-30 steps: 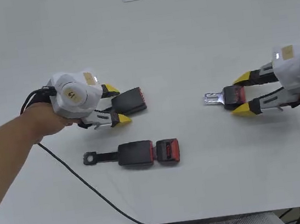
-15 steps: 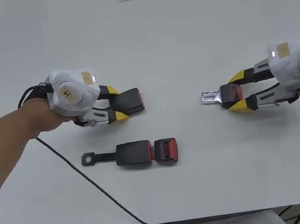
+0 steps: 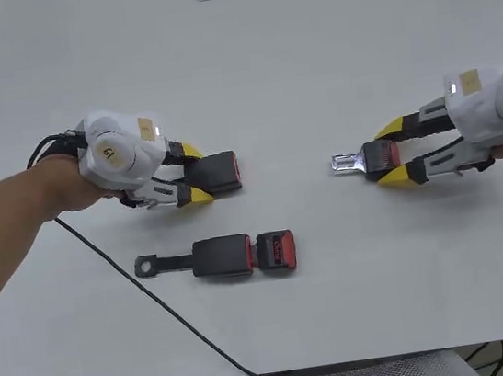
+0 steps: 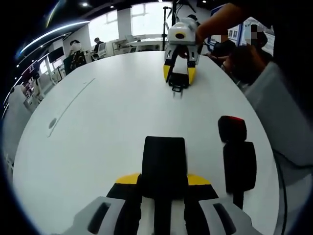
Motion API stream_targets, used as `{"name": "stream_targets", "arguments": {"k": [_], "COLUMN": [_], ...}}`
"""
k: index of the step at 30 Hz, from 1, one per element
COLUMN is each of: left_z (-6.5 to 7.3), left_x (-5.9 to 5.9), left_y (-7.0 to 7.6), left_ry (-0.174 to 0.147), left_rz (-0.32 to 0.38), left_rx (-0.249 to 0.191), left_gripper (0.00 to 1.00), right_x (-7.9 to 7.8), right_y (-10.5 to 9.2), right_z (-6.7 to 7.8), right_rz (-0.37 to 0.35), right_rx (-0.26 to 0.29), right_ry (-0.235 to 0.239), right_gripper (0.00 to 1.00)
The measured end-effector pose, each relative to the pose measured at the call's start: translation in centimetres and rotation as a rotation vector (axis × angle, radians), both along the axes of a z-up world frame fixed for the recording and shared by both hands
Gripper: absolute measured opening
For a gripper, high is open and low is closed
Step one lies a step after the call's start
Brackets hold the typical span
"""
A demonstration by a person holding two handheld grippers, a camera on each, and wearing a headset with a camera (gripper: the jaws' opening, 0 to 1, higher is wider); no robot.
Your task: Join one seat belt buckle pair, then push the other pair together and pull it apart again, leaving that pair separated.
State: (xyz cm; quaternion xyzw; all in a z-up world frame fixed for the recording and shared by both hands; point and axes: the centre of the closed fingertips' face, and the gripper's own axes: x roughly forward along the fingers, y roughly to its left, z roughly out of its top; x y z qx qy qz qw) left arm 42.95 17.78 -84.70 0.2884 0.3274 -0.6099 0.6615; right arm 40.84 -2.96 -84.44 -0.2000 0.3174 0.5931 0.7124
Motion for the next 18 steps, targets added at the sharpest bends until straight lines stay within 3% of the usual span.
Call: {"name": "stream_targets", "arguments": {"k": [11, 18], "left_z": [0.1, 0.1], "left_x": [0.1, 0.1], "left_y": [-0.1, -0.1], "left_ry": [0.0, 0.004], "left_rz": [0.001, 0.005], "left_rx": [0.005, 0.007], "left_gripper": [0.34, 0.34], "right_x": [0.8, 1.7], "right_y": [3.3, 5.5], "right_z": [0.4, 0.6], "right_rz": [0.013, 0.041], "right_rx": [0.046, 0.038], "right_ry": [0.007, 0.005], "right_gripper": [0.35, 0.35]}}
